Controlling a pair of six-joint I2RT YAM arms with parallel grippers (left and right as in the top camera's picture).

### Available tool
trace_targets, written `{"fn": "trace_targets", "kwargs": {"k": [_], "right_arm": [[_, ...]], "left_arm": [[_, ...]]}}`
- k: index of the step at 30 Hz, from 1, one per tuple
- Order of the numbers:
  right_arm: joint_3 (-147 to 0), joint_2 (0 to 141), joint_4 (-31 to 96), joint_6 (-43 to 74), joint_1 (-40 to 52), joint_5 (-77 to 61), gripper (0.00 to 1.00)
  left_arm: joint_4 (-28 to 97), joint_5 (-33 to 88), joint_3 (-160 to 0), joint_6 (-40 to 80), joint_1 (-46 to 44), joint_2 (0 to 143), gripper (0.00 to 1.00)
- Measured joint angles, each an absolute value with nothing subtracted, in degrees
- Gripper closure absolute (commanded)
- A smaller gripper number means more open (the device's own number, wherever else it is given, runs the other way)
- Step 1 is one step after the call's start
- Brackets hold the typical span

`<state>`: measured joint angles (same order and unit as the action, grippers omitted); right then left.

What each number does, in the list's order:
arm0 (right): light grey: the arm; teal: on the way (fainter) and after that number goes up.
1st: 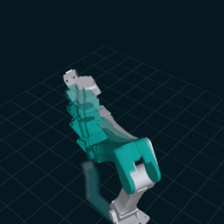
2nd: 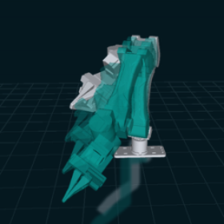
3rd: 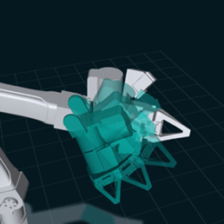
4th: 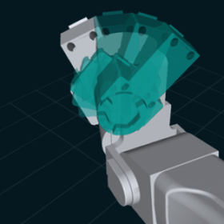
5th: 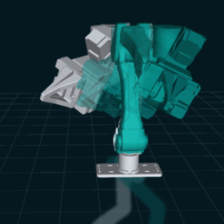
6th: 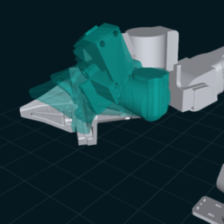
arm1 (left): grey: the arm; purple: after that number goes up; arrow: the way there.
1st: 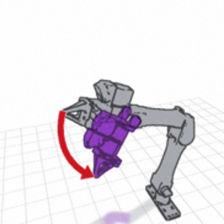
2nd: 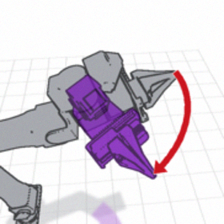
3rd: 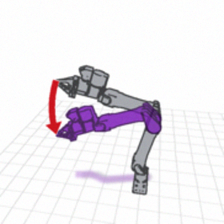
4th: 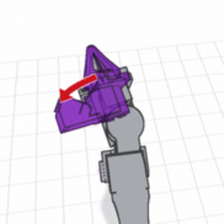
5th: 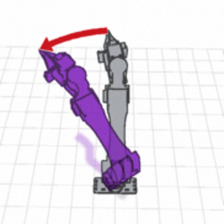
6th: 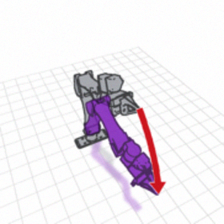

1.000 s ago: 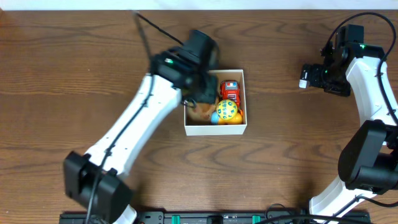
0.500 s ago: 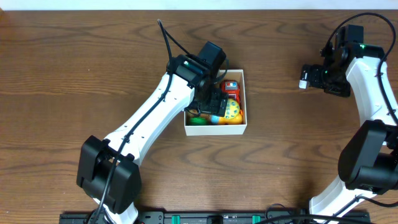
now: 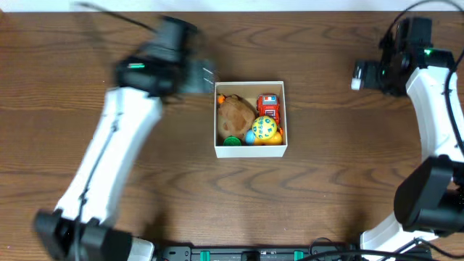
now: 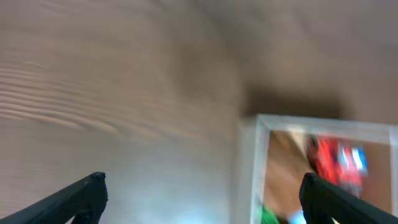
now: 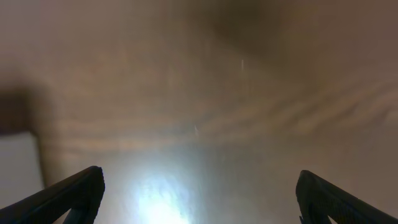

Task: Pack container

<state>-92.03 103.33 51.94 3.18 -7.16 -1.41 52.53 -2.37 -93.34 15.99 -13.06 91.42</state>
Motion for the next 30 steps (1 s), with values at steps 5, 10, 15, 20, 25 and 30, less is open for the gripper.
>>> {"fn": "trace_targets", "kwargs": {"k": [5, 10, 15, 20, 25, 30], "right_arm": [[-94.3, 101.4, 44.2, 2.9, -5.5, -1.1, 0.01], [-94.2, 101.4, 39.0, 2.4, -5.5, -0.8, 0.01], [-94.2, 101.3, 39.5, 1.6, -5.5, -0.6, 0.01], [-94.2, 99.4, 43.9, 1.7, -5.5, 0.9, 0.01], [-93.4, 91.4, 46.9, 1.9, -5.5, 2.2, 0.01], [-88.0, 79.4, 47.0, 2.3, -5.5, 3.7, 0.01]], "left_arm": [[50.5, -2.5, -93.8, 16.0, -3.0, 89.9, 0.02], [50.5, -2.1, -93.8, 16.0, 0.4, 91.5, 0.02], [50.6, -1.9, -93.8, 13.2, 1.1, 91.6, 0.02], [52.7, -1.9, -93.8, 11.5, 1.1, 91.3, 0.02], [53.1, 0.2, -91.2, 8.4, 1.1, 86.9, 0.02], [50.3, 1.5, -81.9, 6.6, 1.1, 75.0, 0.02]]}}
